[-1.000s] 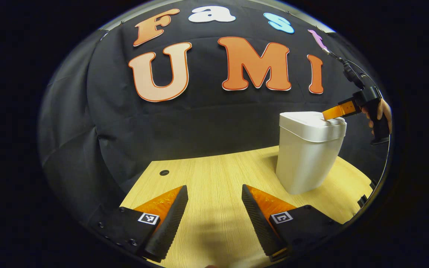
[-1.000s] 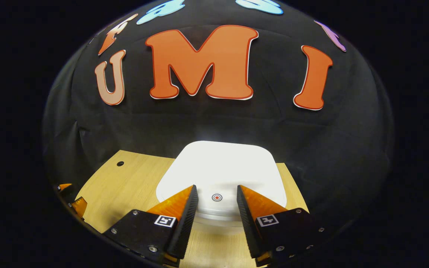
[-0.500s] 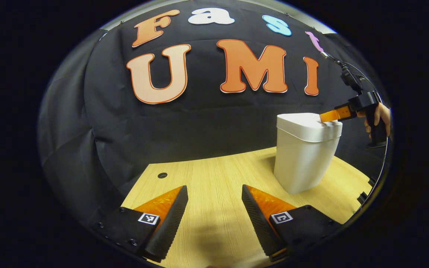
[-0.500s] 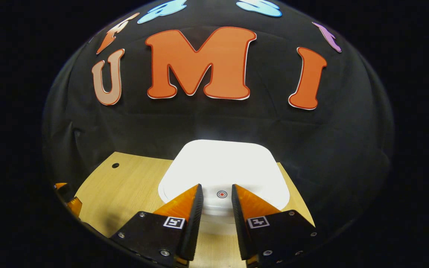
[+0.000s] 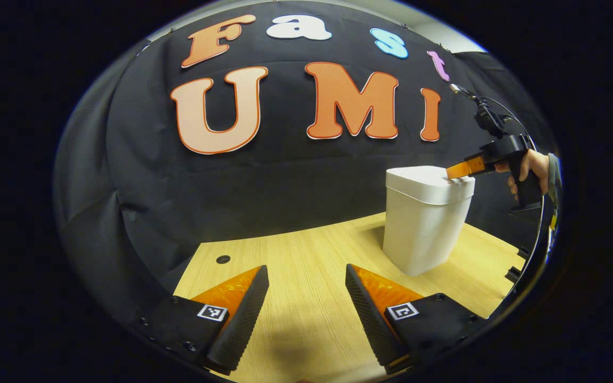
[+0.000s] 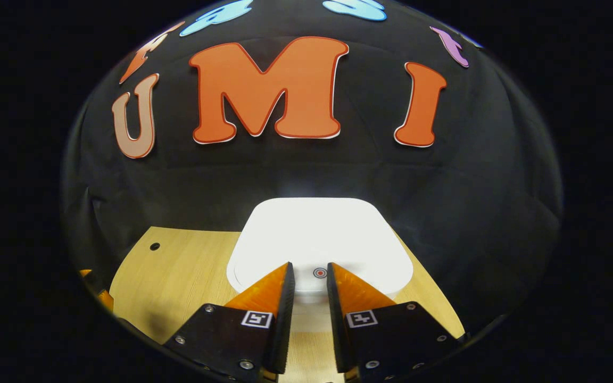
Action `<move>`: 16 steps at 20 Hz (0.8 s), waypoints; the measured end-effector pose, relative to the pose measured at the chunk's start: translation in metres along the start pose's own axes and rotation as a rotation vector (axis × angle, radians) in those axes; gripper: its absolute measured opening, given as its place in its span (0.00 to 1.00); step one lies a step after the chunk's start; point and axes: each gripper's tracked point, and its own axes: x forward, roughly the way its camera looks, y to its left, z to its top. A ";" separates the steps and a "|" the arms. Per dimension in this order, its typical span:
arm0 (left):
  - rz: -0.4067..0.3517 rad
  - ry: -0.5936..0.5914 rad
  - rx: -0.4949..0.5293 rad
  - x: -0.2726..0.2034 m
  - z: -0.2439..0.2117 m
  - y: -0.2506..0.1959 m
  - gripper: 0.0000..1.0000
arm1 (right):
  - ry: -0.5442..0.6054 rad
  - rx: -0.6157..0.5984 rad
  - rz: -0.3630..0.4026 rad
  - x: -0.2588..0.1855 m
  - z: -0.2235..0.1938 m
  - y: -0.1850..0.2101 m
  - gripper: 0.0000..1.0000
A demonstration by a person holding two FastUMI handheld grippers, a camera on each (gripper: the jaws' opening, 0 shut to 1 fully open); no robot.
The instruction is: Press the lid of the desktop garbage bin to open it, pick up the crumpled paper on the desktop and throw it into the bin, then pick up the pop can on the desktop and drop it into the bin, and finally close the garbage bin lid.
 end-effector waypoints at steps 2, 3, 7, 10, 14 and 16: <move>-0.024 0.002 -0.006 0.002 -0.002 0.004 0.93 | -0.011 0.004 -0.014 0.001 0.001 0.000 0.27; -0.032 0.002 -0.009 0.003 -0.001 0.006 0.93 | -0.022 -0.005 -0.024 0.001 0.003 -0.001 0.30; -0.009 -0.033 -0.006 0.003 0.014 0.020 0.93 | -0.063 -0.029 -0.037 -0.005 0.004 0.001 0.30; 0.017 -0.052 -0.013 0.002 0.025 0.016 0.93 | -0.080 -0.061 -0.023 -0.015 -0.001 -0.002 0.41; 0.063 -0.083 0.000 0.000 0.036 -0.010 0.93 | -0.102 -0.114 0.046 -0.027 -0.013 -0.014 0.60; 0.101 -0.094 -0.009 -0.001 0.041 -0.029 0.92 | -0.122 -0.146 0.085 -0.036 -0.017 -0.025 0.71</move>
